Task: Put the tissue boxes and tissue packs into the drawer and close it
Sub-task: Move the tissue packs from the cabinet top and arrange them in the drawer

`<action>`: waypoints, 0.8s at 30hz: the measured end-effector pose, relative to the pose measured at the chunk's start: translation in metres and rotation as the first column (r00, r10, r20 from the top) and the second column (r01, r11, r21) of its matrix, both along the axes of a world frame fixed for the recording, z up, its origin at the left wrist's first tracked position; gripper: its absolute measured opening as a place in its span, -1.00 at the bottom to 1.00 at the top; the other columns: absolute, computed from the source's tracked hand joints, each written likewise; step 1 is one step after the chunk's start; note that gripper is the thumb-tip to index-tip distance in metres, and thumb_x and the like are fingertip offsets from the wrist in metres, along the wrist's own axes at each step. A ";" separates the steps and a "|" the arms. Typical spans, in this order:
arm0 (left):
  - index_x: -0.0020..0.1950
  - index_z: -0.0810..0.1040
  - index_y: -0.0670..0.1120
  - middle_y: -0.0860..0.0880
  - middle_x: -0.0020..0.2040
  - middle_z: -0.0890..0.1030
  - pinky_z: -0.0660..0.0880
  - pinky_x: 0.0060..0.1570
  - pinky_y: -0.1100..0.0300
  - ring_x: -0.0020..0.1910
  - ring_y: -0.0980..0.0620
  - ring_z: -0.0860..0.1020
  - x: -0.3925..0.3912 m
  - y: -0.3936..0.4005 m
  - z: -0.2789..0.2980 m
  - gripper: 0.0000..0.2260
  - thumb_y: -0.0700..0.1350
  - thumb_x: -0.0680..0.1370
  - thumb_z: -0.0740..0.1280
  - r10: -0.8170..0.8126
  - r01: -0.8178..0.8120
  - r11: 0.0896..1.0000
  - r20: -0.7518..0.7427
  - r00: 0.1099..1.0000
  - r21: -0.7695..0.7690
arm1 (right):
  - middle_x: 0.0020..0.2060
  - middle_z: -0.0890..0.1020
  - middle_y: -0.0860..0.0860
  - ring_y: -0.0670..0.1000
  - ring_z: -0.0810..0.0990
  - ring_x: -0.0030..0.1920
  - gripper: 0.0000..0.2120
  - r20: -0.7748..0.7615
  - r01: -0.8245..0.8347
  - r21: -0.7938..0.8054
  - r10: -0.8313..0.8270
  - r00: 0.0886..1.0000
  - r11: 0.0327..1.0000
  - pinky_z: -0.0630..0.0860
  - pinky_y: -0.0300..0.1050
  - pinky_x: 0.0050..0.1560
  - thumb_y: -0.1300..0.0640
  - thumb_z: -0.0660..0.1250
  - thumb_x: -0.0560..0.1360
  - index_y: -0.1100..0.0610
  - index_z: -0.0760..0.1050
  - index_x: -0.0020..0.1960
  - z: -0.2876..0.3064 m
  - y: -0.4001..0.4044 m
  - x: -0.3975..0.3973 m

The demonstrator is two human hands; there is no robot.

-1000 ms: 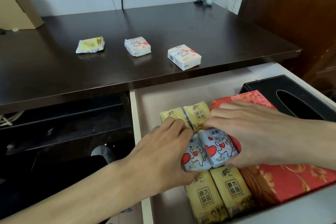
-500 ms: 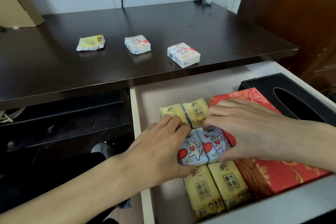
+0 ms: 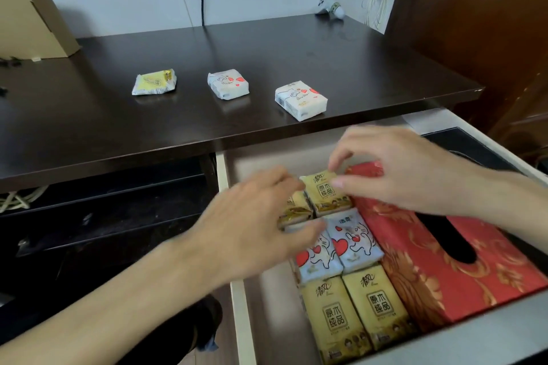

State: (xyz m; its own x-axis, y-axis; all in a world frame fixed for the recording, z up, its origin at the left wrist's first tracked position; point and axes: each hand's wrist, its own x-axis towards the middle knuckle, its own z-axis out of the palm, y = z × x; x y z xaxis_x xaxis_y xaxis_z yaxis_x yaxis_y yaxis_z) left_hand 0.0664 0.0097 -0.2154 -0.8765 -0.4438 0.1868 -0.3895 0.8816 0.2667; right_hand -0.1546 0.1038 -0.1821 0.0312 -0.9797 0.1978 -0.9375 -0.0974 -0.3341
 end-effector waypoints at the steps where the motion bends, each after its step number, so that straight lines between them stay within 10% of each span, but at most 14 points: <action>1: 0.30 0.48 0.11 0.21 0.11 0.46 0.53 -0.02 0.03 0.07 0.16 0.50 -0.001 -0.008 0.008 -0.47 0.37 0.46 0.13 0.026 -0.026 1.000 -0.038 0.999 0.002 | -0.02 0.63 -0.25 -0.16 0.61 0.10 -0.79 0.077 0.016 -0.051 -0.012 0.997 0.999 0.56 0.05 0.14 -0.25 0.36 0.49 -0.17 0.62 0.01 0.004 -0.008 -0.003; 8: 0.14 0.60 0.03 0.05 0.10 0.59 0.49 0.11 -0.06 0.07 0.03 0.57 -0.019 -0.104 0.055 -0.68 0.11 0.46 0.30 0.218 -0.221 0.975 -0.316 0.923 0.027 | 0.13 0.59 -0.14 -0.01 0.60 0.16 -0.67 0.114 0.214 -0.117 -0.201 0.973 0.970 0.56 0.19 0.13 -0.17 0.38 0.47 -0.09 0.60 0.19 0.018 -0.079 -0.014; 14: 0.48 0.38 -0.03 -0.14 0.46 0.39 0.30 0.36 -0.02 0.41 -0.19 0.35 -0.049 -0.196 0.056 -0.39 0.15 0.48 0.39 0.452 -0.453 0.886 0.035 0.891 0.100 | 0.30 0.49 -0.13 0.05 0.54 0.20 -0.46 -0.030 0.322 0.005 -0.322 0.946 0.947 0.38 0.01 0.00 -0.22 0.44 0.44 -0.15 0.45 0.37 0.009 -0.120 -0.013; 24: 0.38 0.54 0.06 -0.04 0.36 0.49 0.39 0.29 -0.03 0.33 -0.10 0.45 -0.039 -0.180 0.036 -0.49 0.17 0.45 0.41 0.343 -0.340 0.933 0.003 0.939 0.118 | 0.32 0.46 -0.17 -0.01 0.52 0.15 -0.28 -0.077 0.262 0.055 -0.257 0.963 0.964 0.48 0.07 0.06 -0.48 0.38 0.35 -0.11 0.44 0.37 0.008 -0.130 -0.023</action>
